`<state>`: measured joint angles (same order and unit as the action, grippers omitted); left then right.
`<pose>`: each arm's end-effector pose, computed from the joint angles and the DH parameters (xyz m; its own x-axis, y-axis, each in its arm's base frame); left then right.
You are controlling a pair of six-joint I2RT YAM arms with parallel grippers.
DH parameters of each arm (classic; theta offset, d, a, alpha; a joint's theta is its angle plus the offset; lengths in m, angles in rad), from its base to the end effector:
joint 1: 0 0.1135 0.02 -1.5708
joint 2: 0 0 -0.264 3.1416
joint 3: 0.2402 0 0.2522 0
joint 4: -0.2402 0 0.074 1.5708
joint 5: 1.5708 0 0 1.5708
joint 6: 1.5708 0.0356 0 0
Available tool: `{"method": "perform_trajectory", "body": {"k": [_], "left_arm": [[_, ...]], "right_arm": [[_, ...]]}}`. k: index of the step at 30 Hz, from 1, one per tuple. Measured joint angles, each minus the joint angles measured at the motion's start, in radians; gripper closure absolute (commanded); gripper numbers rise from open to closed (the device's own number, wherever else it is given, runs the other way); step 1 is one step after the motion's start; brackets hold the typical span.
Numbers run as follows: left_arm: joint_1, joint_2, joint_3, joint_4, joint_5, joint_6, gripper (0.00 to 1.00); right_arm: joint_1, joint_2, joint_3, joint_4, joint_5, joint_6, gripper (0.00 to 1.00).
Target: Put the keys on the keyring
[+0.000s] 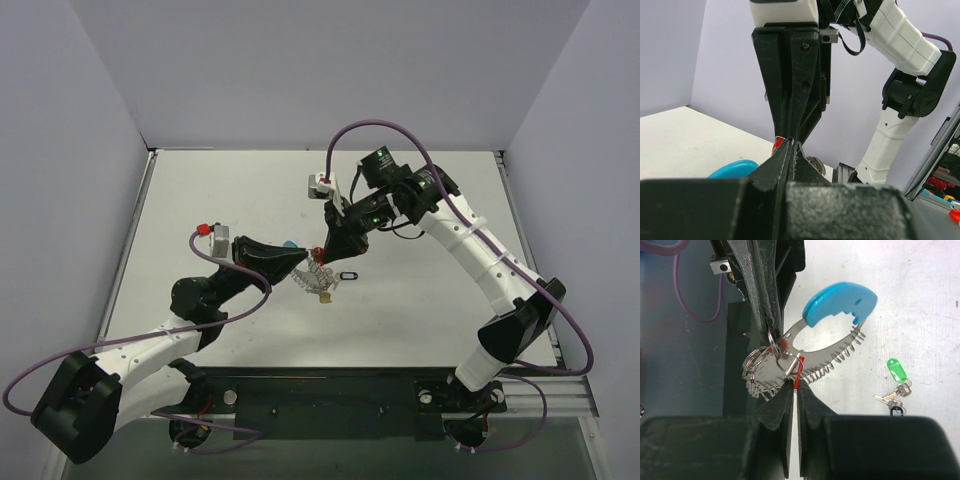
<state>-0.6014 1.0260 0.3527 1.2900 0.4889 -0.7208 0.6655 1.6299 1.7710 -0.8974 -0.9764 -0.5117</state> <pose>0.1539 -0.1259 0.2944 -0.1799 -0.5832 -0.7922 0.9273 0.1681 -0.3343 0.2477 0.2319 0.4064 -0.0692 -0.4029 -0.9126 -0.9791 -0.1478 0.1395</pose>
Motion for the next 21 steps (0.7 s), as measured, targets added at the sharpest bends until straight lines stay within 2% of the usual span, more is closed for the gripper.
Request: {"method": "perform_trajectory", "body": {"k": [1, 2, 4, 6, 14, 21], "left_arm": [[0.000, 0.000, -0.002, 0.000, 0.001, 0.000, 1.00], [0.000, 0.000, -0.003, 0.000, 0.002, 0.000, 1.00], [0.000, 0.002, -0.005, -0.001, 0.002, 0.000, 1.00], [0.000, 0.003, -0.005, -0.001, 0.002, 0.001, 1.00], [0.001, -0.037, -0.005, -0.023, 0.005, 0.050, 1.00], [0.014, -0.122, 0.004, -0.222, -0.023, 0.136, 1.00]], "right_arm": [[-0.006, -0.005, 0.000, 0.000, 0.000, 0.000, 1.00], [-0.010, -0.011, 0.000, 0.000, -0.001, 0.000, 0.94], [-0.015, -0.024, 0.000, 0.000, -0.005, 0.003, 0.67], [-0.013, -0.036, -0.007, 0.000, -0.007, 0.009, 0.60], [-0.035, -0.064, -0.058, 0.001, 0.017, 0.002, 0.55], [-0.166, -0.156, -0.184, 0.012, 0.056, -0.028, 0.53]]}}
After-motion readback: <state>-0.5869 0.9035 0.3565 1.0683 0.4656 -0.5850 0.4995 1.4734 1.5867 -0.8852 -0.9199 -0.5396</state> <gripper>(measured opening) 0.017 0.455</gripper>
